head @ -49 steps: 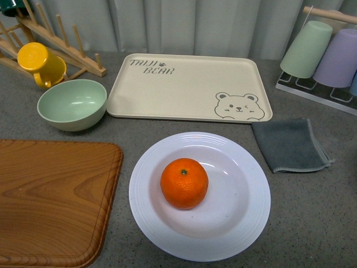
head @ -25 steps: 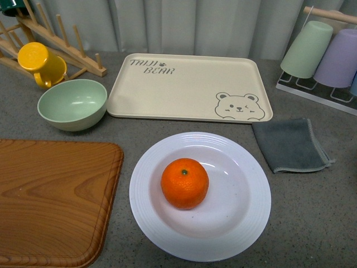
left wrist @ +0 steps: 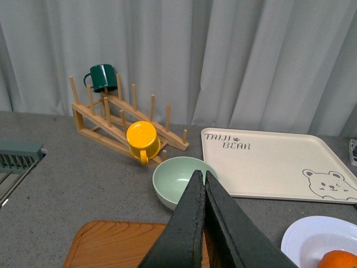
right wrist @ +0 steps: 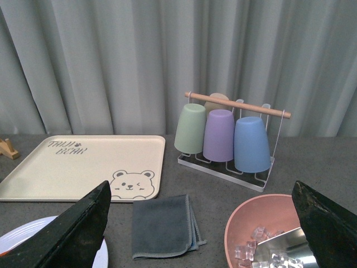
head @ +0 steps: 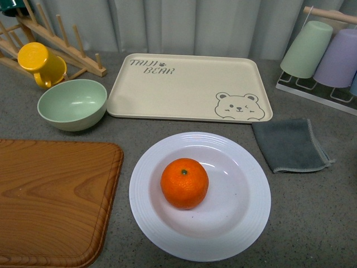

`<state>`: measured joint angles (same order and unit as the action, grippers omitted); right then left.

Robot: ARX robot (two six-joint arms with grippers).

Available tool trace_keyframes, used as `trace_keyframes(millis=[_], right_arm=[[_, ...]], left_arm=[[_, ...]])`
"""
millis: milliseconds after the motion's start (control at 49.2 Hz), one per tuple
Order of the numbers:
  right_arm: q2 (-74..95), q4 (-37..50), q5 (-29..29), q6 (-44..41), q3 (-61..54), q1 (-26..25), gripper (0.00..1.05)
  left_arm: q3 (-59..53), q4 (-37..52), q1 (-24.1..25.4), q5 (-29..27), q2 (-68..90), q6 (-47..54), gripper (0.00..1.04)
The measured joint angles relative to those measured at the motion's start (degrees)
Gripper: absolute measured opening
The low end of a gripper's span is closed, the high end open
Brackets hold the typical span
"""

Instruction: Place orange and plate with both arms

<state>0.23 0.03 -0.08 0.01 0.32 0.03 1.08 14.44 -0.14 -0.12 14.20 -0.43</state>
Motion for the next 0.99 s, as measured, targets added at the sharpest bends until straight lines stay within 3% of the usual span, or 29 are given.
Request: trace_keyframes(millis=[264, 365, 548, 690, 812, 995], right_arm=[[0.00, 0.00, 0.00, 0.00, 0.00, 0.00, 0.96], [0.00, 0.00, 0.00, 0.00, 0.00, 0.00, 0.96], [0.00, 0.00, -0.02, 0.00, 0.00, 0.00, 0.96], [0.00, -0.02, 0.02, -0.02, 0.00, 0.00, 0.96], [7.06, -1.38, 9.27, -3.13, 1.27, 3.78, 0.96], [32.39, 15.52, 2.38, -3.37, 4.15, 5.03, 0.96]], left_arm=[[0.00, -4.57, 0.00, 0.00, -4.50, 0.00, 0.04], [0.00, -13.35, 0.00, 0.13, -11.52, 0.02, 0.04], [0.00, -14.32, 0.00, 0.13, -13.88, -0.02, 0.04], [0.00, -14.40, 0.00, 0.13, -13.92, 0.00, 0.29], [0.00, -14.40, 0.00, 0.11, -13.94, 0.00, 0.48], [0.00, -14.40, 0.00, 0.13, -13.97, 0.00, 0.80]])
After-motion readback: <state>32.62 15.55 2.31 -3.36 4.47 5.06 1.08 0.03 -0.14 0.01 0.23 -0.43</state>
